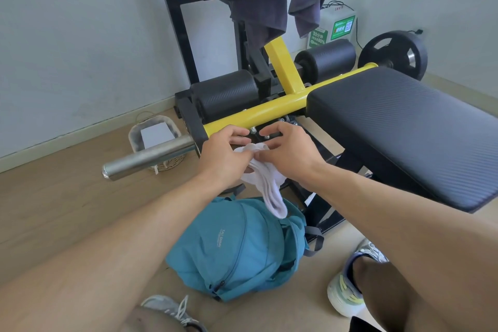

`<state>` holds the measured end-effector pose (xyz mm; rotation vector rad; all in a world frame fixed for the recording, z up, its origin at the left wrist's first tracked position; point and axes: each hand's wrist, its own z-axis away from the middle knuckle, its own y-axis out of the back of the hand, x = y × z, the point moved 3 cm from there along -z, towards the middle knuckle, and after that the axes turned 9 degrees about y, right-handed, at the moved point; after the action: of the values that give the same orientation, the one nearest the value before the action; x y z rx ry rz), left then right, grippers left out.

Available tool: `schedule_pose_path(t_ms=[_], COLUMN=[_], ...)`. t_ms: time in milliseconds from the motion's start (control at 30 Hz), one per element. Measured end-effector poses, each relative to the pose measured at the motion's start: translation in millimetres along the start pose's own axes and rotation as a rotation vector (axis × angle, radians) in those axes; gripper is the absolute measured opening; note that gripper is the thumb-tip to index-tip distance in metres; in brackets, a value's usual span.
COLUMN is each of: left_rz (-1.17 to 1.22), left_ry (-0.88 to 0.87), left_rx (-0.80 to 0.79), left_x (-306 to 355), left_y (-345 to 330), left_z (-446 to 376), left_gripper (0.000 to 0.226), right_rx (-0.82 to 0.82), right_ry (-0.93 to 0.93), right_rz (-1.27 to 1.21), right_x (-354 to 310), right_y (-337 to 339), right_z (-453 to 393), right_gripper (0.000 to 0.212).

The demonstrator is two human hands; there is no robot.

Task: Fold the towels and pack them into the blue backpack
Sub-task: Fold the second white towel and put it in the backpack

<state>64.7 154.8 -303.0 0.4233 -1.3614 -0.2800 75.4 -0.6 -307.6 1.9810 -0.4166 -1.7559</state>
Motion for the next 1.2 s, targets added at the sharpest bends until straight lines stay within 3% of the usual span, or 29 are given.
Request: schedule_pose_path(t_ms=[233,433,633,767,833,900,933,1067,1200], left_rz=[0.183,0.275,0.376,0.017,-0.070,-0.097,-0.128,-0.241,-0.162], left_ry=[0.143,0.254,0.293,0.124,0.035,0.049,0.051,-0.027,-0.020], left_rx=[-0.011,0.036,-0.128,-0.141,-0.326,-0.571,-0.617,-0.382,-0.355], left_x=[-4.0,-12.6,-0.2,11.4,11.3,5.8,2.3,-0.6,0.8], left_y=[0.8,8.5,13.1,32.8,35.7,32.1,29.6,22.1,19.7], left_z=[-2.4,-9.0,-4.5,-9.2,-7.6,0.3,2.9,3.4,3.4], left_gripper=[0.029,0.026,0.014,0.022,0.033,0.053,0.055,0.020,0.015], right_rx=[-0.091,-0.282,-0.171,-0.128,-0.116,-0.119,-0.126,-0.162,-0.167], right_ry=[0.063,0.150,0.238,0.260,0.294,0.314,0.314,0.324,0.348], right_rz=[0.026,0.084,0.134,0.083,0.049,0.009,-0.009,-0.021,0.005], right_x=[-8.4,-13.7,-17.1,-18.0,-18.6,-19.8,-20.6,-22.7,-21.8], right_y=[-3.3,-5.4,-0.4,11.6,16.7,20.7,22.6,26.4,30.7], right_z=[3.4,6.0,7.2,3.4,3.2,3.8,4.3,6.4,4.6], right_gripper=[0.041,0.075,0.060,0.044,0.039,0.036,0.035,0.034,0.028])
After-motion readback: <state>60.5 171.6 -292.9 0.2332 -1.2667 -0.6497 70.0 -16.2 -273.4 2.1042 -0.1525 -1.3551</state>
